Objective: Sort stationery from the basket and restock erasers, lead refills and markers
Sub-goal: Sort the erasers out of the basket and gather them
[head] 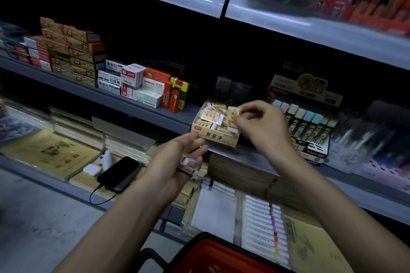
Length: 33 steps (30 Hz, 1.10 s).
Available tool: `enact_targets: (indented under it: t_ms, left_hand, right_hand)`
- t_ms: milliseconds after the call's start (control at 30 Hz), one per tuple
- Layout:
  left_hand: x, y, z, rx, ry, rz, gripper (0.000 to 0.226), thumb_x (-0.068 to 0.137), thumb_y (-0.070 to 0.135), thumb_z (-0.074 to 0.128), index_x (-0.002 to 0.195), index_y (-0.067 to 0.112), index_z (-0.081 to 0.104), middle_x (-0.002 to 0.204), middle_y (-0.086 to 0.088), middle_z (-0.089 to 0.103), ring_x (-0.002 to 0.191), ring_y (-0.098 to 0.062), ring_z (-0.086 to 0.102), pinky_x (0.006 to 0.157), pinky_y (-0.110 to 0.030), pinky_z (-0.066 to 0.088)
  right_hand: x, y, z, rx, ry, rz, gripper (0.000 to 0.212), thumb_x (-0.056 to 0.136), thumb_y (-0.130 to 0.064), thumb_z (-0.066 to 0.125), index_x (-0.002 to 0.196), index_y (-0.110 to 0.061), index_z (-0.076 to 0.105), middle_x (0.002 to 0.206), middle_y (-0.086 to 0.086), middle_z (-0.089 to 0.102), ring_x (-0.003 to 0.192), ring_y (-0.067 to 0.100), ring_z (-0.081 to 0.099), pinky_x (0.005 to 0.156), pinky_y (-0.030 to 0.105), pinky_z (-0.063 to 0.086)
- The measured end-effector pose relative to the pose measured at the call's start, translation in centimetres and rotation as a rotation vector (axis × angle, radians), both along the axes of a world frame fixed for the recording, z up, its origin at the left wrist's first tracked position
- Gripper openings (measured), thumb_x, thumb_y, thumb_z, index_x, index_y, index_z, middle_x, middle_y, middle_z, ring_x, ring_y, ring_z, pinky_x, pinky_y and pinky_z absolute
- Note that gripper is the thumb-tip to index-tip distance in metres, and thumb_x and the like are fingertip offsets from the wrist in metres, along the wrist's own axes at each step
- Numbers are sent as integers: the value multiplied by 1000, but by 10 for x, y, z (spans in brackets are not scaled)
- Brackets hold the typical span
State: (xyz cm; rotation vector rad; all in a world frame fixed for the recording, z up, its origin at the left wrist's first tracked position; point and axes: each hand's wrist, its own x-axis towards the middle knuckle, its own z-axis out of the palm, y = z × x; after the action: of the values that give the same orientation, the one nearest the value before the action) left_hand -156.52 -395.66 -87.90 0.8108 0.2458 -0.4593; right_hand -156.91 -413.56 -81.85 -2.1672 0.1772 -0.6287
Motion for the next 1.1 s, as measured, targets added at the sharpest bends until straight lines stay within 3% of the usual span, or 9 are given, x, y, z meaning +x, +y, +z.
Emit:
enact_targets:
  t_ms: [67, 167, 333, 433, 533, 633, 833, 933, 1100]
  left_hand:
    - [1, 0, 2, -54, 7, 4, 20, 98, 13, 61, 114, 9, 71, 93, -7, 79, 83, -18, 76, 49, -23, 53]
    - [3, -1, 3, -77, -20, 43, 19, 100, 12, 58, 116, 8, 68, 91, -7, 80, 79, -17, 78, 50, -24, 55]
    - [7, -3, 5, -181, -106, 75, 26, 105, 8, 47, 128, 7, 60, 99, -12, 79, 92, -23, 78, 82, -37, 59]
    - [10, -6, 10, -224, -176, 79, 27, 108, 16, 44, 130, 15, 59, 114, -7, 77, 111, -21, 72, 95, -41, 55]
    - [10, -9, 13, -271, -225, 82, 29, 110, 21, 39, 131, 20, 59, 122, -2, 75, 122, -19, 65, 105, -47, 50]
    - [7, -11, 14, -232, -280, 91, 29, 111, 26, 37, 130, 24, 59, 124, 3, 74, 125, -16, 62, 108, -46, 47]
    - [5, -10, 13, -255, -276, 44, 37, 110, 35, 34, 136, 19, 56, 126, 4, 72, 128, -16, 60, 108, -43, 44]
    - [4, -10, 13, -255, -271, 23, 40, 110, 37, 34, 135, 17, 57, 125, 2, 73, 126, -18, 62, 110, -45, 42]
    - [5, -7, 15, -316, -229, 29, 41, 109, 37, 35, 134, 13, 57, 124, -2, 74, 123, -21, 65, 110, -44, 43]
  right_hand:
    - [6, -2, -6, -302, -41, 16, 15, 88, -17, 77, 102, -22, 76, 90, -7, 70, 73, -1, 64, 63, 10, 50]
    - [13, -6, -17, -672, -1, 125, 19, 92, -22, 74, 111, -22, 77, 103, -8, 70, 89, 6, 63, 83, 29, 57]
    - [5, 2, -8, -724, 80, 116, 25, 97, -17, 61, 115, -25, 76, 113, -7, 73, 99, 11, 65, 92, 36, 55]
    - [-15, 19, -3, -498, 8, 105, 19, 97, -20, 61, 105, -27, 78, 98, -13, 72, 83, 3, 64, 77, 26, 56]
    - [-31, 42, -6, -158, 193, 217, 11, 95, -33, 68, 91, -28, 76, 80, -7, 75, 70, 10, 69, 68, 32, 58]
    - [-35, 52, -9, 277, 356, 315, 10, 96, -21, 71, 97, -13, 77, 81, 8, 75, 69, 21, 71, 65, 32, 61]
    - [-38, 51, -7, 852, 477, 396, 16, 88, -5, 75, 101, 4, 76, 101, 17, 77, 92, 22, 76, 82, 25, 62]
    - [-37, 50, -12, 1042, 462, 385, 14, 87, -3, 73, 97, 6, 77, 104, 19, 77, 94, 22, 76, 78, 26, 62]
    - [-32, 48, -13, 1121, 438, 333, 22, 82, 9, 72, 103, 6, 75, 108, 19, 76, 91, 22, 76, 74, 26, 63]
